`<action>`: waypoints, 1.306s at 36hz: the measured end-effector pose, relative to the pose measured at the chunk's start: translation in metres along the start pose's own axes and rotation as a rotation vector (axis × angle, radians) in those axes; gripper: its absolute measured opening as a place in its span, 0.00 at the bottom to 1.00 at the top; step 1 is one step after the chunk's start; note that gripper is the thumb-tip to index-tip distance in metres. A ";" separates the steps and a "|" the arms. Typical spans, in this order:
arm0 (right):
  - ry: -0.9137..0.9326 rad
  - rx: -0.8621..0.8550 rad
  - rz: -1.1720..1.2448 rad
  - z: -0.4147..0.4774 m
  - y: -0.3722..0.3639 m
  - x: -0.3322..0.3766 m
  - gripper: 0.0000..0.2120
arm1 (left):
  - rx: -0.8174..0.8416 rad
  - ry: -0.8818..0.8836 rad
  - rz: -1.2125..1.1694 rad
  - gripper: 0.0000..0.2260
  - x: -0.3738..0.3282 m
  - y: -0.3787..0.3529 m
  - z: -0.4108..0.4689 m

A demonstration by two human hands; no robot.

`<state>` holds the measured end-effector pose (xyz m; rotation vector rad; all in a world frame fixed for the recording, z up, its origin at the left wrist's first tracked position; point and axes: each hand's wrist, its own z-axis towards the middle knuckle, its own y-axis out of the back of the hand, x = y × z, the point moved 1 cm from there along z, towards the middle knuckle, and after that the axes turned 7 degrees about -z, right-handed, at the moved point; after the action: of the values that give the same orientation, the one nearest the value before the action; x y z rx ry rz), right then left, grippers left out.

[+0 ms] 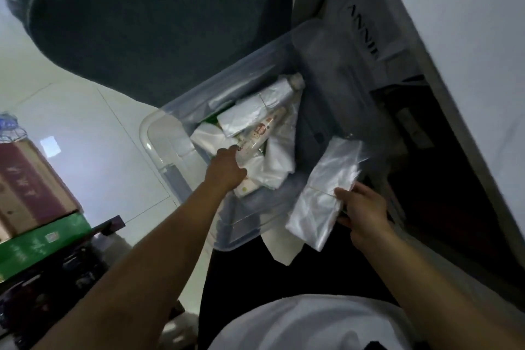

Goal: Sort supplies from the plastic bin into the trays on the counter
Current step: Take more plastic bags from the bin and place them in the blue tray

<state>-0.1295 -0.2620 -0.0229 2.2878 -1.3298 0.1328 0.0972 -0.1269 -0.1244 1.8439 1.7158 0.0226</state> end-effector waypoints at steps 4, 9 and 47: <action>-0.026 -0.021 0.034 0.000 -0.004 -0.018 0.07 | -0.008 -0.008 0.090 0.33 -0.003 0.005 0.034; -0.032 -0.014 0.090 0.004 -0.006 -0.032 0.04 | 0.020 -0.007 0.061 0.39 -0.013 -0.018 0.069; 0.004 0.014 0.144 0.023 -0.001 -0.044 0.09 | -0.256 -0.157 0.515 0.27 -0.068 0.002 0.141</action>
<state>-0.1552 -0.2371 -0.0575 2.2008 -1.4955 0.1947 0.1462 -0.2476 -0.2117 1.9783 1.0446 0.2841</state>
